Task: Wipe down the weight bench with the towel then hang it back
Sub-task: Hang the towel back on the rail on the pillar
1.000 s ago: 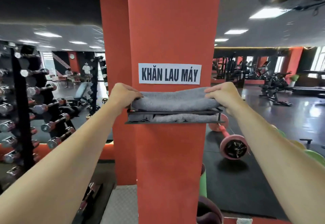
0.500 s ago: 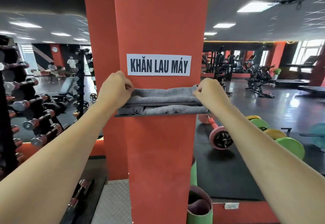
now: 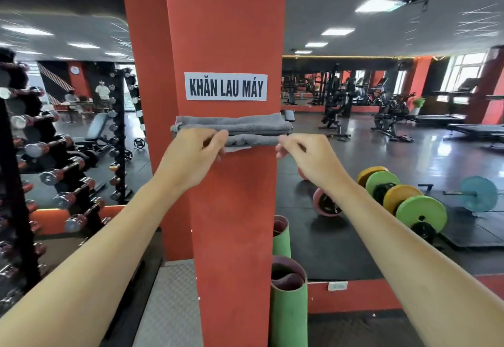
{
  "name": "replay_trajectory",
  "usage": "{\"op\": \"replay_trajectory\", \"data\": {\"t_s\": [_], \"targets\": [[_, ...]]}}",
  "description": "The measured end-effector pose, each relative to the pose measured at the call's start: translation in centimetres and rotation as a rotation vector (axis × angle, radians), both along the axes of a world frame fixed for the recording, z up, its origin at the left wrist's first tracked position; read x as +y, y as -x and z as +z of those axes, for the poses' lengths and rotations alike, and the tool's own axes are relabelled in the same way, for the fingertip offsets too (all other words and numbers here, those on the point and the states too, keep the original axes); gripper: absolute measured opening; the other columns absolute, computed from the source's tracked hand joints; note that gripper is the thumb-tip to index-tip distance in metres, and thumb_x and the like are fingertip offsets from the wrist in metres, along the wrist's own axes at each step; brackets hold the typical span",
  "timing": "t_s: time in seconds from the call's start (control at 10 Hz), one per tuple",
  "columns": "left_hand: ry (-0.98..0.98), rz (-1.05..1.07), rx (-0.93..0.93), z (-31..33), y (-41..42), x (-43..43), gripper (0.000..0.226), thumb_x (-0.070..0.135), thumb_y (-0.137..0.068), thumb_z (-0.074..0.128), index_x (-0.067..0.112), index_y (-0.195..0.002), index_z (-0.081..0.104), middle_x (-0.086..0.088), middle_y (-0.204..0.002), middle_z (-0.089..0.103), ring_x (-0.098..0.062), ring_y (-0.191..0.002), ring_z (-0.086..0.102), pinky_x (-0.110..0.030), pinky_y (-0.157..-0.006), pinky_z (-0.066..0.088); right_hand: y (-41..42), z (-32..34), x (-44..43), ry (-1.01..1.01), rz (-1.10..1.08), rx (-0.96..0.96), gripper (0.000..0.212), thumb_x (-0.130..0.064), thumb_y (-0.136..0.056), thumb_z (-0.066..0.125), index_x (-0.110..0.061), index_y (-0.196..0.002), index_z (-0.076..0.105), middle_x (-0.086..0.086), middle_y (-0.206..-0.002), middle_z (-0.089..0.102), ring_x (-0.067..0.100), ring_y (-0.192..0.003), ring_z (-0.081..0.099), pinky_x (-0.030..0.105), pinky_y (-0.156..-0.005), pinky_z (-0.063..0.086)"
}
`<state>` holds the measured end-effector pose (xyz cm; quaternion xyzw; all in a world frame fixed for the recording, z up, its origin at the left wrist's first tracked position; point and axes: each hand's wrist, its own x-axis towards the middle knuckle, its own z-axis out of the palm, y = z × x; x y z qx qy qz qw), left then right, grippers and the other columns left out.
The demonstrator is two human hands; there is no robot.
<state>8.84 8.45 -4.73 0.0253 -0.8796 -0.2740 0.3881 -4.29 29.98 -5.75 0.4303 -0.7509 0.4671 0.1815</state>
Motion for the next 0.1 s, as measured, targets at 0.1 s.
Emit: {"op": "replay_trajectory", "data": {"t_s": [0.1], "targets": [[-0.521,-0.318,-0.194,-1.0,-2.44,4.88,0.066,0.049,-0.106,0.04,0.012,-0.055,0.059,-0.007,-0.052,0.054,-0.021,-0.045,0.05,-0.03,-0.05,0.045,-3.98,-1.1,3.83,0.111,0.246,-0.432,0.071,-0.046,-0.107,0.039,0.003,-0.063,0.065,0.018,-0.059,0.066,0.023,-0.052,0.065,0.029,-0.061,0.056]]}}
